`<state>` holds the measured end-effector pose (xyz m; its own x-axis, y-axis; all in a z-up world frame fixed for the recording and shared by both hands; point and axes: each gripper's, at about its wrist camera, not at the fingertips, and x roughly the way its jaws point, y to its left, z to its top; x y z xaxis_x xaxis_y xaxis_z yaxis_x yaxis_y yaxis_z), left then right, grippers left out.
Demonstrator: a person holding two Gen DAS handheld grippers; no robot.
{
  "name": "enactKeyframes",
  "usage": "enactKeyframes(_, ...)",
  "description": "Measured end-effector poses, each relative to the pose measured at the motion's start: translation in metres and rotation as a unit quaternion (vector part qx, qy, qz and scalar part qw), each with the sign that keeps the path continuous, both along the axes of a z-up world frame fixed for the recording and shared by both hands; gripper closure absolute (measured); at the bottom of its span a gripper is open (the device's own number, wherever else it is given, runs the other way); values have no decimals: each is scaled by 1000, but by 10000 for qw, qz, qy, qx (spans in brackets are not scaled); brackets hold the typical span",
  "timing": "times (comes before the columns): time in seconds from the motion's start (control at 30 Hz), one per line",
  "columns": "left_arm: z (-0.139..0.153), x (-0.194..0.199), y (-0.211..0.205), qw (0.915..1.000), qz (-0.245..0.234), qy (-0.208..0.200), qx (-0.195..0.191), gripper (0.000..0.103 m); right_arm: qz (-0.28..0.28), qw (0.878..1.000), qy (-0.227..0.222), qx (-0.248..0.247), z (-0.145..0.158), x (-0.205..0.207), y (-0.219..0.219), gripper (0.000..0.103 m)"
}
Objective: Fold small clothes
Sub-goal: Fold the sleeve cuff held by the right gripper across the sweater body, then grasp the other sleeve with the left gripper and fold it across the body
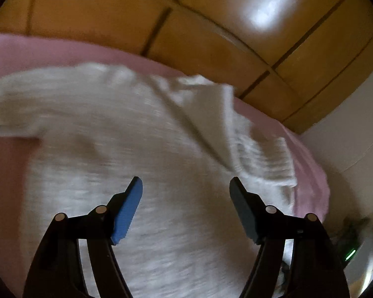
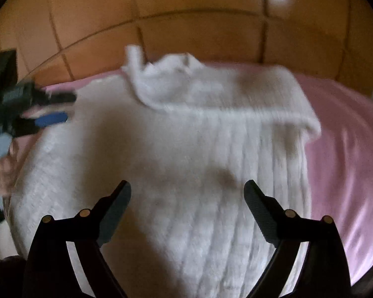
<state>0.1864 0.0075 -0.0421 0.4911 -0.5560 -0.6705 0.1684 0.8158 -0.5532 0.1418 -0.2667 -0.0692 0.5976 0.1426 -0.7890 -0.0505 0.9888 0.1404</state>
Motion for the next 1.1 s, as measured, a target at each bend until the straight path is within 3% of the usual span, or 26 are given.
enactKeyframes(0.1,-4,19,-21,9993,27,294,-220,24,-162,9997,-92,157,-10,-8,-6,8)
enactKeyframes(0.23,-19,50,-39,9980,368,488,-168,27,-162,9994,-263,143,-12,-18,-6,3)
enactKeyframes(0.3,-28,61,-40,9972,470,568,-121,55,-126,9994,-313,79,-14,-19,-2,2)
enactKeyframes(0.33,-32,67,-41,9969,489,621,5,85,-114,9993,-346,73,-14,-21,-3,2)
enactKeyframes(0.37,-34,74,-40,9967,473,645,104,96,-112,9993,-356,89,-13,-23,-3,2)
enactKeyframes(0.47,-15,76,-27,9983,520,249,-90,97,-91,9991,-320,278,-9,-25,-8,3)
enactKeyframes(0.6,14,72,1,9975,620,-332,33,97,-197,9946,-355,953,14,-34,-30,3)
enactKeyframes(0.73,10,76,18,9974,604,-309,235,97,-632,9877,-622,1291,39,-28,-58,3)
enactKeyframes(0.9,-11,76,19,9962,662,-178,531,97,-1182,9801,-775,1396,56,12,-83,3)
enactKeyframes(1.03,-19,76,22,9915,840,-294,947,97,-1362,9818,-618,1167,51,60,-82,6)
enactKeyframes(1.1,-26,79,26,9902,910,-173,1041,97,-1425,9856,-233,877,32,82,-76,7)
